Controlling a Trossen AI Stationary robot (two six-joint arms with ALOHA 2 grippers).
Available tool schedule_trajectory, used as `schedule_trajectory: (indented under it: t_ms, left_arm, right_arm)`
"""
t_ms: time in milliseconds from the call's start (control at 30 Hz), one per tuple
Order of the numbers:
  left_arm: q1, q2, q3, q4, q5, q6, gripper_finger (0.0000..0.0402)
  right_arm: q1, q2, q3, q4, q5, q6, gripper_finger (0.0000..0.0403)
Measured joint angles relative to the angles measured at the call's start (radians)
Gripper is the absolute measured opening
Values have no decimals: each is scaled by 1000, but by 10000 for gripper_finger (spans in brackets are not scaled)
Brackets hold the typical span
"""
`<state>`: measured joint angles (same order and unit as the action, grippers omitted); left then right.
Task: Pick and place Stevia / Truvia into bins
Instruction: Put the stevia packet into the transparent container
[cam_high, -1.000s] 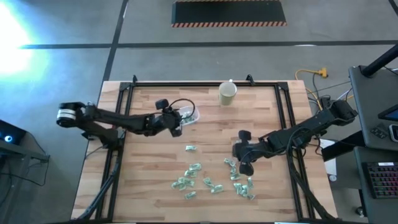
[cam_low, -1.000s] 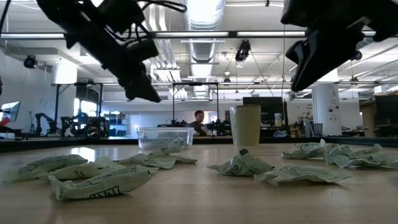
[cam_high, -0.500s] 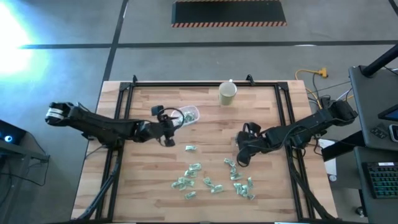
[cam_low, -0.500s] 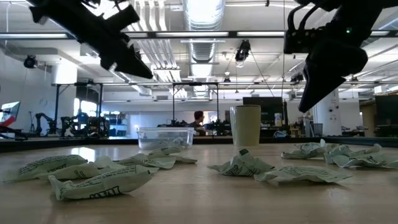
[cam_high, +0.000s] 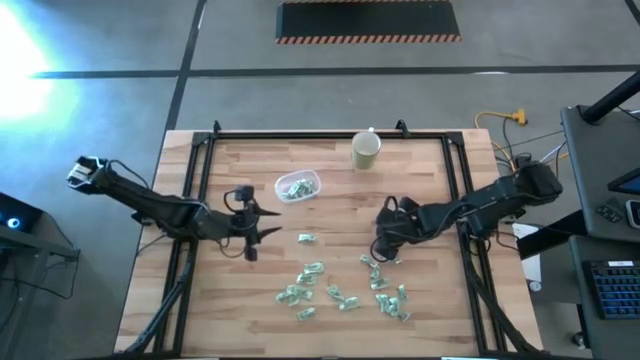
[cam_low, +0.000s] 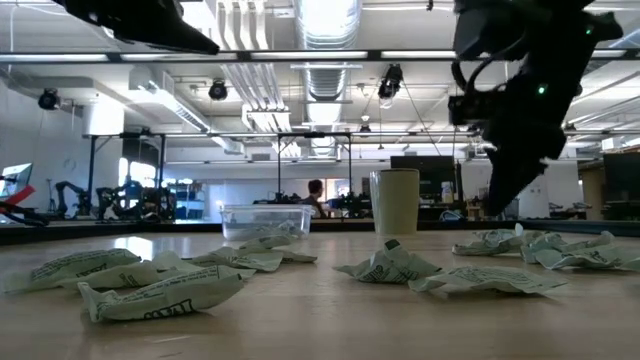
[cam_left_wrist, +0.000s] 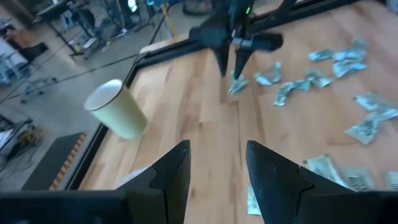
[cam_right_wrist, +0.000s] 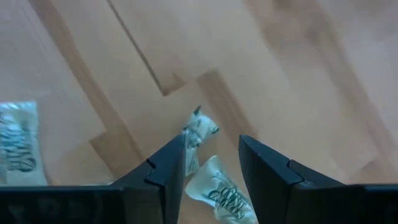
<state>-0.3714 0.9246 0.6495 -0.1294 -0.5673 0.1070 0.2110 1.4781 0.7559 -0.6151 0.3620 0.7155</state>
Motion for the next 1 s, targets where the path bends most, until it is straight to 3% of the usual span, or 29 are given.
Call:
schedule_trajectory:
  t_ms: [333,1000]
  left_arm:
    - [-19,-4,-1,-10,-3,2,139]
    - [-19,-2,-2,-11,-4,2,139]
  right_arm:
    - [-77,108,2,2,-79,-12,145]
    - [-78,85,8,27,-138,-91,141]
